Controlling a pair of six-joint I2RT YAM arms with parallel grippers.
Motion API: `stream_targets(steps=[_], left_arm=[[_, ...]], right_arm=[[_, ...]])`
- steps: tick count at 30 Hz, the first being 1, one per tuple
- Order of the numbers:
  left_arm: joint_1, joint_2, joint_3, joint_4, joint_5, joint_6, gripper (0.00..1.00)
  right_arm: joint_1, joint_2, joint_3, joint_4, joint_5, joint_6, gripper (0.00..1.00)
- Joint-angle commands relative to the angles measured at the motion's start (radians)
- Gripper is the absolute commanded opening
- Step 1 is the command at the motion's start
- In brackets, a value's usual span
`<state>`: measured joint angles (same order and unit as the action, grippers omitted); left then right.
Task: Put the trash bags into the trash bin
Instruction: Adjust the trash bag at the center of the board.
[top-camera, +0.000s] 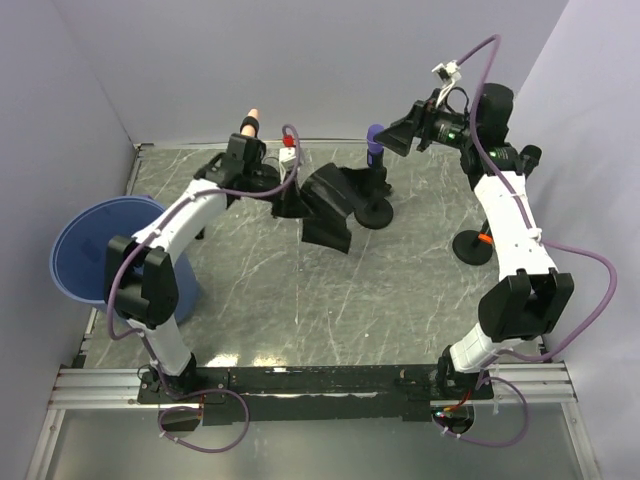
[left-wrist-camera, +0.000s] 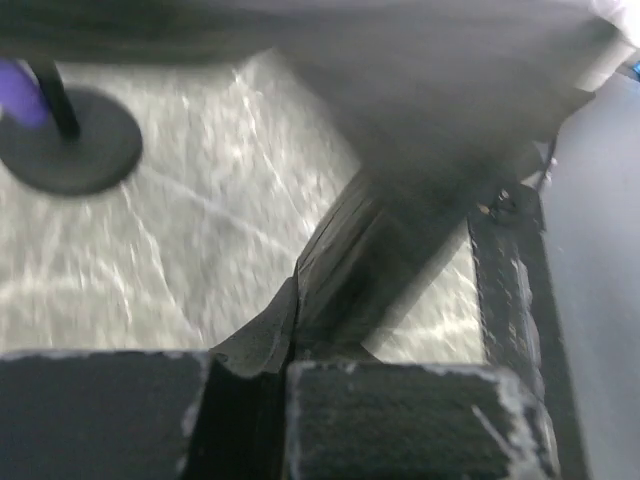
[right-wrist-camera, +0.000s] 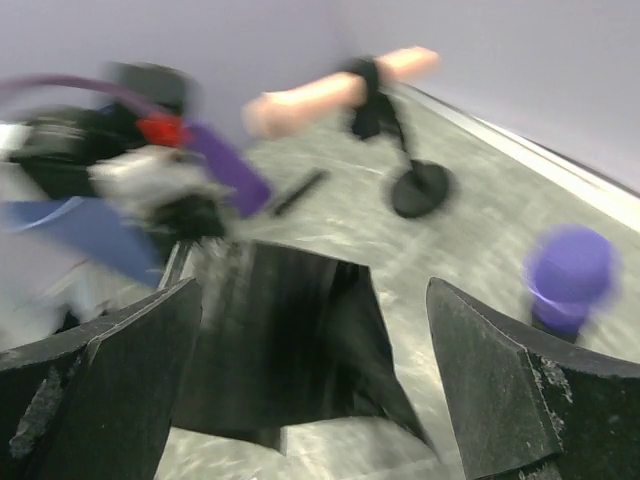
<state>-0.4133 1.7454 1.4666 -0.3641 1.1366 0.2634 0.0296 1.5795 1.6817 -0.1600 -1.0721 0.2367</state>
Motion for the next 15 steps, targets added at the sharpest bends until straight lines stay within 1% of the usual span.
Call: stream_targets(steps=[1,3,5,6,7,8,9,10,11,12,14,15], left_arm=[[0.024,0.031,0.142,-0.596,0.062,0.312,0.01],[0.04,0.075,0.194,-0.724,0.075,0.348,0.01],[0.054,0.143,0.271,-0.852,0.087,0.346,0.01],[0.059,0.193,0.331,-0.956,0.107,0.376,0.01],[0.064,0.233,0.381,-1.013,0.135,0.364,0.01],[0.07,0.256,0.4,-1.013,0.15,0.268,0.01],[0.071,0.261,0.405,-1.012,0.178,0.234,0.01],[0.071,0.255,0.4,-1.01,0.192,0.241,0.01],[0.071,0.246,0.402,-1.001,0.19,0.234,0.01],[0.073,0.243,0.406,-0.978,0.178,0.188,0.01],[0.076,0.247,0.408,-0.879,0.154,-0.037,0.01],[0.079,0.247,0.387,-0.837,0.178,-0.152,0.01]], right_arm=[[0.015,-0.078,0.006,-0.177,0.311,-0.204,1.0],[0.013,-0.131,-0.031,-0.203,0.353,-0.292,1.0],[0.012,-0.188,-0.111,-0.188,0.318,-0.353,1.0],[0.012,-0.216,-0.155,-0.17,0.301,-0.337,1.0],[0.012,-0.248,-0.183,-0.174,0.266,-0.324,1.0],[0.015,-0.263,-0.198,-0.212,0.203,-0.368,1.0],[0.021,-0.28,-0.217,-0.252,0.128,-0.434,1.0],[0.033,-0.314,-0.24,-0.292,0.101,-0.514,1.0],[0.064,-0.356,-0.288,-0.309,0.109,-0.59,1.0],[0.129,-0.419,-0.347,-0.311,0.18,-0.69,1.0],[0.276,-0.545,-0.485,-0.32,0.35,-0.953,1.0],[0.352,-0.605,-0.563,-0.308,0.445,-1.076,1.0]])
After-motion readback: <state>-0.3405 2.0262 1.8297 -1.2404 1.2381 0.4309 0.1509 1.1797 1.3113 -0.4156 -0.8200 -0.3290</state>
